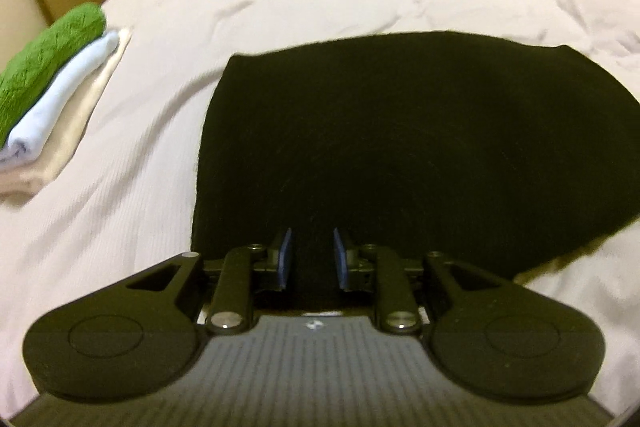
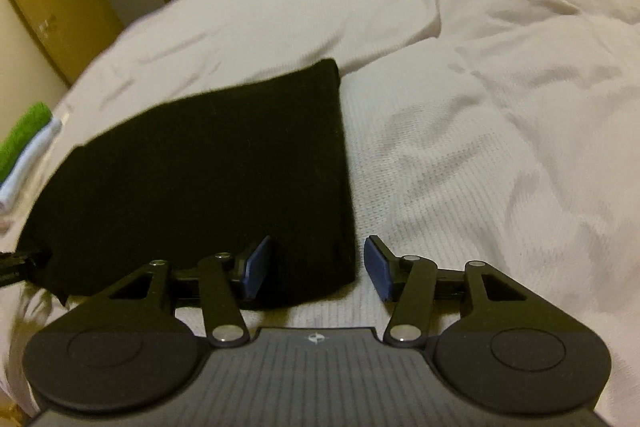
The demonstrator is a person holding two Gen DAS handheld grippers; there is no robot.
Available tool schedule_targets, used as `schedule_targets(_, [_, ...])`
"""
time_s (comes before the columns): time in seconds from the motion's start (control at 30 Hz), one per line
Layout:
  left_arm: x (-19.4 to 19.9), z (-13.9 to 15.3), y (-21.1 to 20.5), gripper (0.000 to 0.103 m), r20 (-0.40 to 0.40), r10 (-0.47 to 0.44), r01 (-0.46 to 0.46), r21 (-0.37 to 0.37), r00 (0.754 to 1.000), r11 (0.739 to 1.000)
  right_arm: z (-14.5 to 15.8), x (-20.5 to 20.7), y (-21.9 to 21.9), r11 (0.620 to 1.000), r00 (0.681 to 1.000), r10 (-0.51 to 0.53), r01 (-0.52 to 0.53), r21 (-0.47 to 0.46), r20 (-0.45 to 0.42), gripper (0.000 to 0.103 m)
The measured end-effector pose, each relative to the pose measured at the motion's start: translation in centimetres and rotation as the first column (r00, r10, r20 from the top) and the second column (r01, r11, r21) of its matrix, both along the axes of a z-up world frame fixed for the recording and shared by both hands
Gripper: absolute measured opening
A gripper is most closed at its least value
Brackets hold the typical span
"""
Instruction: Fold clothes
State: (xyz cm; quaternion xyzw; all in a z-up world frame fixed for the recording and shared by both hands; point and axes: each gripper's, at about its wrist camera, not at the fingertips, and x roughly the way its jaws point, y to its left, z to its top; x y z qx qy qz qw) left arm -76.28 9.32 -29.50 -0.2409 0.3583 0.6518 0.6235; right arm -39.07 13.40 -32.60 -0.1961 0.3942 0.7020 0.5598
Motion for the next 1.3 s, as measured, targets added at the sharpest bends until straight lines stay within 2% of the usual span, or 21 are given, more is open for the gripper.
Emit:
schedule_targets(0.2, [-0.5,-0.8,-1.9,0.019,0.012,-0.031,0.030,0.129,0.999,0.991,-1.1,0.2,-1.4,0.993,0.998,-0.048,0.052,0.109,-0.041,0.053])
schedule_targets(0.27, [-0.3,-0.9,-2.4,0.019,0.005,-0.029,0.028,0.148,1.000,0.989,-1.2,0.2,-1.9,0.989,0.995,-0.076,0.083,0.124,-0.057,0.053])
schedule_targets(0.4, [-0.1,1.0,-3.3,0.021,0.014,-0.006,0.005,0.091,1.000,0.996,0.3,0.7,-3.7,0.984,0.976,-0.165,0.173,0.046,-0.142,0.054])
schedule_targets(0.43, [-0.1,1.4,-3.5,0.025,0.018,-0.002,0.001,0.074,1.000,0.997,0.7,1.0,-4.1,0.982,0.972,-0.181,0.187,0.030,-0.153,0.054])
schedule_targets(0.57, [0.9,3.1,-4.9,0.026,0.000,0.022,-0.022,0.040,1.000,0.999,1.8,1.1,-6.4,0.974,0.954,-0.227,0.228,-0.021,-0.195,0.056])
schedule_targets(0.63, [1.8,3.8,-5.7,0.034,-0.008,0.038,-0.037,0.035,0.999,0.999,2.3,0.7,-7.5,0.972,0.950,-0.237,0.233,-0.042,-0.205,0.060])
schedule_targets(0.67, [2.2,4.2,-6.1,0.037,-0.013,0.046,-0.045,0.033,0.999,0.998,2.7,0.4,-7.9,0.972,0.951,-0.234,0.229,-0.045,-0.203,0.067])
schedule_targets(0.7, [2.7,4.6,-6.5,0.042,-0.017,0.054,-0.053,0.031,0.998,0.998,3.1,0.0,-8.3,0.974,0.953,-0.228,0.224,-0.045,-0.198,0.070])
schedule_targets(0.8, [4.0,5.7,-7.8,0.047,-0.029,0.077,-0.076,0.024,0.997,0.997,4.7,-1.2,-9.3,0.981,0.966,-0.194,0.195,-0.011,-0.170,0.074])
schedule_targets(0.87, [4.9,6.4,-8.5,0.050,-0.034,0.091,-0.090,0.022,0.995,0.996,5.9,-1.9,-9.5,0.986,0.976,-0.163,0.167,0.015,-0.146,0.080])
schedule_targets(1.07, [6.6,8.5,-9.3,0.050,-0.011,0.110,-0.110,0.029,0.994,0.994,9.1,-3.1,-8.8,0.995,0.993,-0.064,0.071,0.065,-0.098,0.080])
schedule_targets(1.3, [7.5,11.4,-12.6,0.053,-0.011,0.084,-0.083,0.102,0.996,0.991,10.9,-3.6,-11.0,0.993,0.995,-0.046,0.056,0.107,-0.091,0.080])
